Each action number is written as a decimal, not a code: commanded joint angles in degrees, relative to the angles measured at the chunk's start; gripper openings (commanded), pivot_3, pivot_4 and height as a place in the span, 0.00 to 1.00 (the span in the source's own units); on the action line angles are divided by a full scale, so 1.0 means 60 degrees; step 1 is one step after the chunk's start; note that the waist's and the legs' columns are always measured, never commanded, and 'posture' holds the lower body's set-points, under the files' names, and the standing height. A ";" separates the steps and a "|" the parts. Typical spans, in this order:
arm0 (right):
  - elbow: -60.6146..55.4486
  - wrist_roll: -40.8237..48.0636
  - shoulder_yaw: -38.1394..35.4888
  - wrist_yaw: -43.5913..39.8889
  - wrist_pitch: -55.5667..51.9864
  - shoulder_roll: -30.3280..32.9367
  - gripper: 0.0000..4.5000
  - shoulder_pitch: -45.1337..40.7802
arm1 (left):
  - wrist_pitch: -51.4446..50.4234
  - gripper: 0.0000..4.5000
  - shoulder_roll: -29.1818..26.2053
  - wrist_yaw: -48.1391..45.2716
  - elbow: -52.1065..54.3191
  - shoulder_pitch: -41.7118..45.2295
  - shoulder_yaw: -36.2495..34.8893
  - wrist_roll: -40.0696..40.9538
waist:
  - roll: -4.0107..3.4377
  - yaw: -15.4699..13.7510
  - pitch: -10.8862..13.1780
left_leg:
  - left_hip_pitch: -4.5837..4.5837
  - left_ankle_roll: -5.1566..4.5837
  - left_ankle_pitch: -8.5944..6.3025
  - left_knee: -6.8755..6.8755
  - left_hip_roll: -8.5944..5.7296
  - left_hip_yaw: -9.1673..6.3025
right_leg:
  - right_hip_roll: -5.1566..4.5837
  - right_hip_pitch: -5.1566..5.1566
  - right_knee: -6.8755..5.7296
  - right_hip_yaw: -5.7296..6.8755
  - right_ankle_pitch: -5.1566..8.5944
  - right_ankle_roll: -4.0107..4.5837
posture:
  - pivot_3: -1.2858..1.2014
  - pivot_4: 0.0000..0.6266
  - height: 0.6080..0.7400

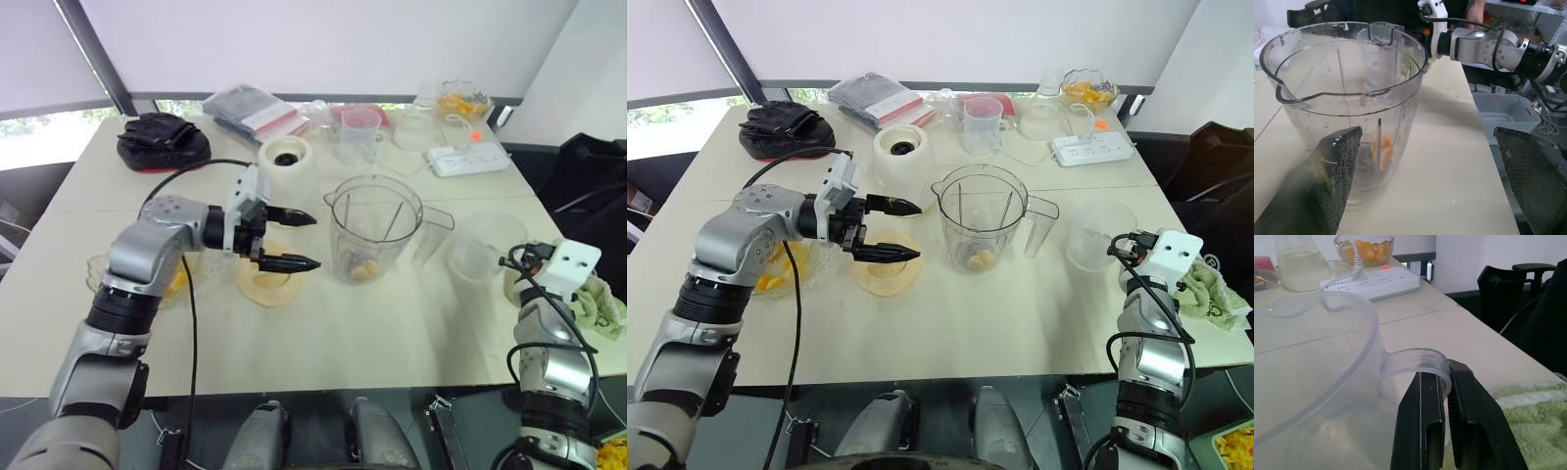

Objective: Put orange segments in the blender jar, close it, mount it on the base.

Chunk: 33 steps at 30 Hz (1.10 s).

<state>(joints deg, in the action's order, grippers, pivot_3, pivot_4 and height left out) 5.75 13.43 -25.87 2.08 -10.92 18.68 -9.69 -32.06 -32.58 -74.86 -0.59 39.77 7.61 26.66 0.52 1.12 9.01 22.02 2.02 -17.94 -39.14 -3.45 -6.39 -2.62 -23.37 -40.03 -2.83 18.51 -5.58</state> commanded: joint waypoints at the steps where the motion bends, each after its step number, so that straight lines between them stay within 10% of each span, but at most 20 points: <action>1: -0.0707 0.0089 -0.0064 0.0227 -0.0157 -0.0179 0.01 0.0046 | 0.0163 1.00 -0.0078 0.0016 0.0115 0.0056 -0.0160 0.0084 | 0.0000 -0.0002 0.0000 | 0.0000 0.0000 0.0000 0.0000 0.0000 0.0000 | 0.0000 0.0000 0.0000 0.0000 0.0000 0.0000 | 0.52 0.24 1.00; 33: -0.3914 0.1059 -0.0209 0.1028 -0.2803 0.0260 0.01 -0.2253 | 0.0133 1.00 0.0523 0.0644 0.0389 -0.0653 0.0173 0.0208 | -0.0040 0.0003 0.0024 | 0.0009 -0.0001 0.0000 0.0012 -0.0001 0.0004 | -0.0003 -0.0015 0.0003 -0.0004 0.0000 0.0000 | 0.52 0.24 1.00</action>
<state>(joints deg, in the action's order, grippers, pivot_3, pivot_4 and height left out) -13.04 19.34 -26.81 8.14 -27.96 18.77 -20.98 -32.37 -29.58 -70.83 1.75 34.51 8.53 28.01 0.28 1.14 9.16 22.08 2.02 -17.94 -39.07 -3.46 -6.37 -2.64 -23.46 -40.01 -2.85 18.51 -5.58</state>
